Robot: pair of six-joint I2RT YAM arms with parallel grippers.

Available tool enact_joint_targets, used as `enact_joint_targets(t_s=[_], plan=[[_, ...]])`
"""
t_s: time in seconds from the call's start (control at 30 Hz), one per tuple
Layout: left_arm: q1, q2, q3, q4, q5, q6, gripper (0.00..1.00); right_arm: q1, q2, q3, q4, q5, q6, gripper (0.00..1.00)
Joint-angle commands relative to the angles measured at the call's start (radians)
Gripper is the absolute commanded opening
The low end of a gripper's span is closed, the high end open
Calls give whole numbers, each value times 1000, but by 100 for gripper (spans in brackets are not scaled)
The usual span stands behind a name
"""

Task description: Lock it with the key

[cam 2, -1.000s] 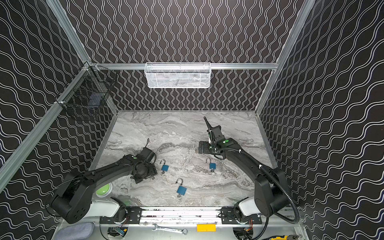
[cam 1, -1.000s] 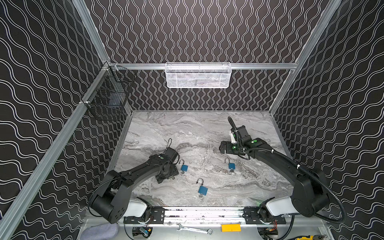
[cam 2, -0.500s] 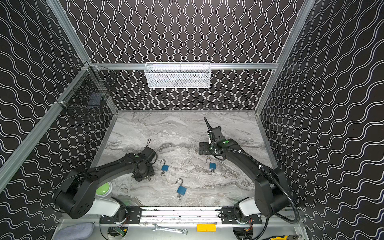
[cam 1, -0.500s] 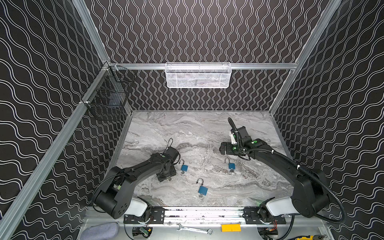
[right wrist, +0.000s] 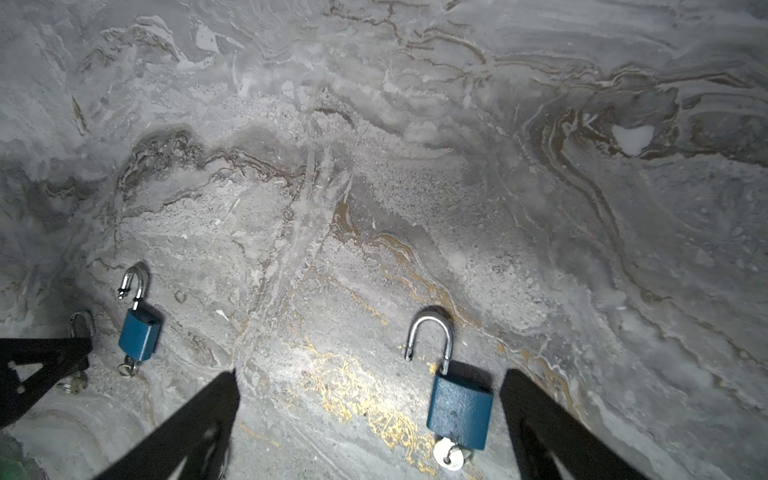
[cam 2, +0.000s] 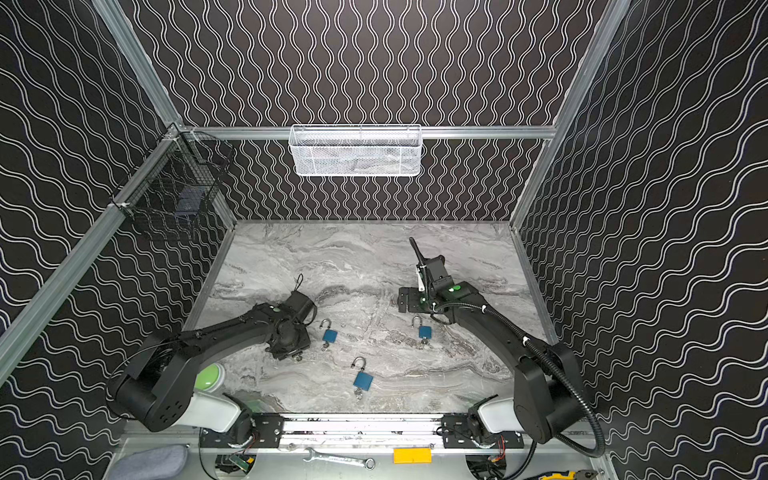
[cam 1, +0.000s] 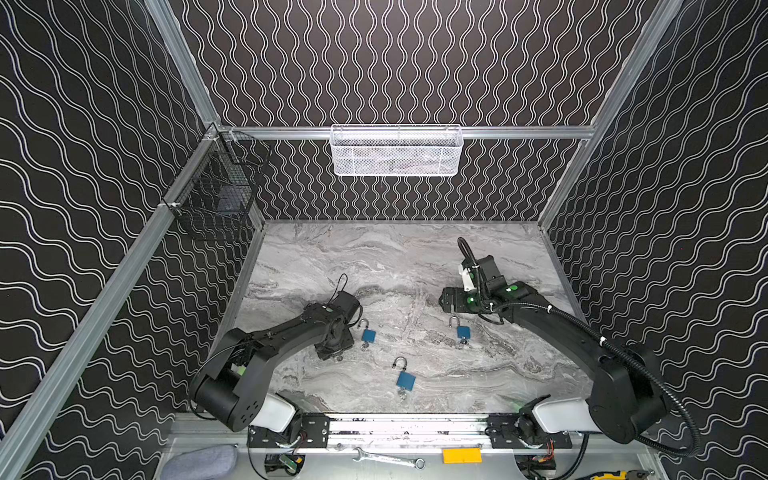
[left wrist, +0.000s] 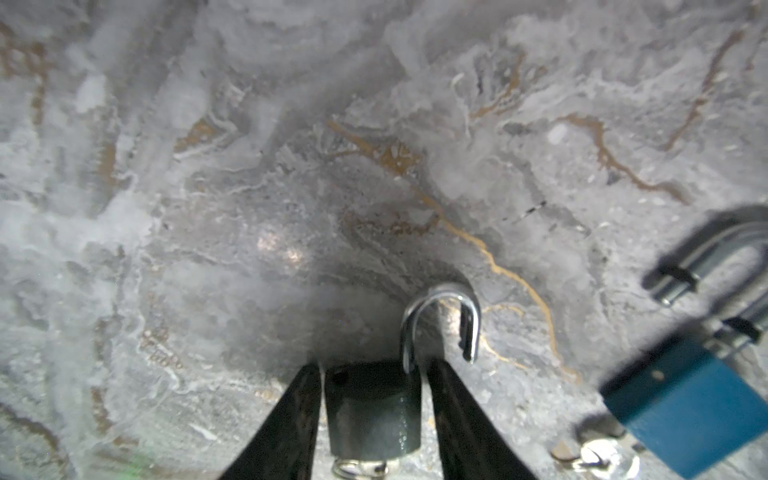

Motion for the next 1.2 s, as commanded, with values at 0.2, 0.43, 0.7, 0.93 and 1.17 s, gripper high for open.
enact_joint_targets(t_s=[0.2, 0.43, 0.7, 0.93, 1.17], plan=[[-1, 30, -40, 140, 80, 19, 28, -2, -31, -15, 30, -28, 26, 100], [1, -66, -17, 137, 104, 12, 20, -3, -115, -92, 122, -139, 80, 100], [-1, -221, 100, 158, 133, 23, 14, -1, -189, -162, 300, -390, 66, 100], [0, -200, 248, 178, 201, 8, 14, 23, -177, -226, 503, -496, 98, 100], [-1, -217, 233, 282, 274, -94, 8, 189, -113, -198, 615, -356, 48, 98]])
